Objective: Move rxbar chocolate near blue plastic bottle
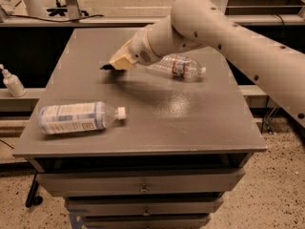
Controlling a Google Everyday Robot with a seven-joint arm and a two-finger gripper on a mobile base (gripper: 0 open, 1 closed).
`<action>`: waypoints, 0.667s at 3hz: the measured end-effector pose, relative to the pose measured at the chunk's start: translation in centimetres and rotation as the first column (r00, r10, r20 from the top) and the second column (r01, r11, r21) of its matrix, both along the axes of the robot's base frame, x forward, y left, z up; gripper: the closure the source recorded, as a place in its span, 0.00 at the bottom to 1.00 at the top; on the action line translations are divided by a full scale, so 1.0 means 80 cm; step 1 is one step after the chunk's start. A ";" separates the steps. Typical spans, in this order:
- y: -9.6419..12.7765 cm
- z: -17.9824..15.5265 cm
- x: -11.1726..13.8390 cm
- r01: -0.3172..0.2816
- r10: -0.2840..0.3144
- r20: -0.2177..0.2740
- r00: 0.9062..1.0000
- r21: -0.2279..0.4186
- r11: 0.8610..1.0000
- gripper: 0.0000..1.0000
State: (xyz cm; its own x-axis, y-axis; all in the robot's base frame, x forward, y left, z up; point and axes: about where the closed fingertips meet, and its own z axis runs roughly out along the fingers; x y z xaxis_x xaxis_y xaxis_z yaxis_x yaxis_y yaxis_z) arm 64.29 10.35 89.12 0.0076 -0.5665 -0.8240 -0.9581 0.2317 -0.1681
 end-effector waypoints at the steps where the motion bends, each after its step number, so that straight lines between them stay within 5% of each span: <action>1: -0.033 -0.001 -0.045 -0.039 0.039 -0.027 0.999 -0.028 0.999 1.00; 2: -0.064 -0.001 -0.084 -0.076 0.073 -0.052 0.996 -0.055 0.996 1.00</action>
Offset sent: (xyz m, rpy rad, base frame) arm -0.1035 -0.0859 0.0012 -0.0921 0.0772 0.1096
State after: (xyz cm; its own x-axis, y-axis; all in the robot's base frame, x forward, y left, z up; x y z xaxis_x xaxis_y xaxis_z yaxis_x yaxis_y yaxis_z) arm 57.54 5.23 89.06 0.0114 -0.6119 -0.7908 -0.9799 0.1507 -0.1308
